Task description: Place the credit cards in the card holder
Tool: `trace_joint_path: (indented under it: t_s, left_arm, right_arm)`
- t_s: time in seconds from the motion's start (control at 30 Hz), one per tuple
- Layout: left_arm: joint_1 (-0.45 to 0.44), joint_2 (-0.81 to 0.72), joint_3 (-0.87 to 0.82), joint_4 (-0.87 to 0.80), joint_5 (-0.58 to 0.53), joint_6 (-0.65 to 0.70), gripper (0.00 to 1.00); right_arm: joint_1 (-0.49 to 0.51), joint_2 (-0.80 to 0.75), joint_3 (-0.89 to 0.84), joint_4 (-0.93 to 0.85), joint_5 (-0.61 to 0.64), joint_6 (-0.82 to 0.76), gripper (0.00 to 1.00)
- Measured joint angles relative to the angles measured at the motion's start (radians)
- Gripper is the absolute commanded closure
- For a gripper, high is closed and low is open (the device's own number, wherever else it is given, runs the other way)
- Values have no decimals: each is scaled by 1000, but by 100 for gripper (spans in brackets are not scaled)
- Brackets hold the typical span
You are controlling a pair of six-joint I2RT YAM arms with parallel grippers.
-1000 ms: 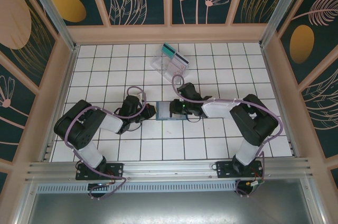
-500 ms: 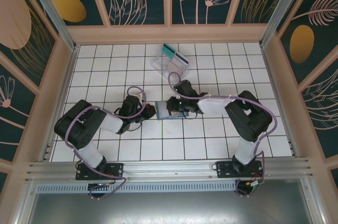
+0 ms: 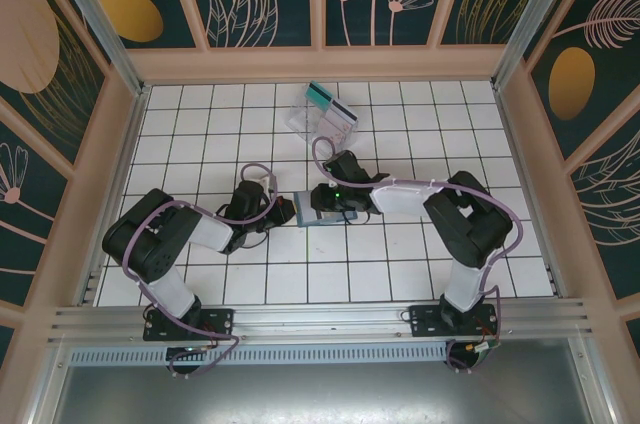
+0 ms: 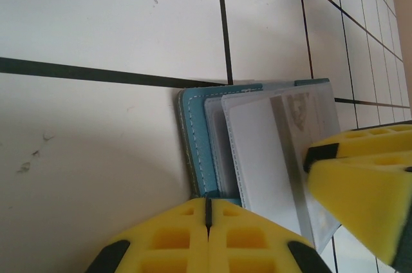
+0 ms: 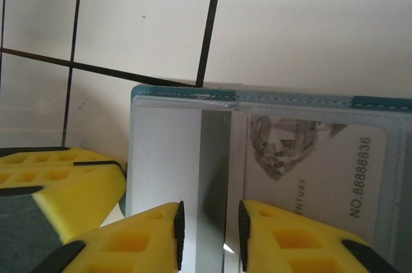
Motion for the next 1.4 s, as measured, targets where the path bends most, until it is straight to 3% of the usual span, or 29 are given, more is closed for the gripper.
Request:
trace_joint_path:
  t_s: [0.17,0.4,0.63,1.07,1.4]
  left_arm:
    - [-20,-58,15,-135,3,18,97]
    - [-34,-196,53,-408,-11,58,86]
    - [-34,-164,96,-460,-23,84,80]
    - [-27,-93,124,-418,26,82,75]
    - [-27,-93,128,-423,27,82,75]
  right_arm:
    - [-20,-86,-1,-59,46,-40,63]
    - [-117,-124,-31,-109,82,-84,52]
    - [-249,-108,-89,-135,19,-106,43]
    - [-265,-41,-121,8,-243,-74,66]
    - [-195,-66,-19,-98,-146,-106,69]
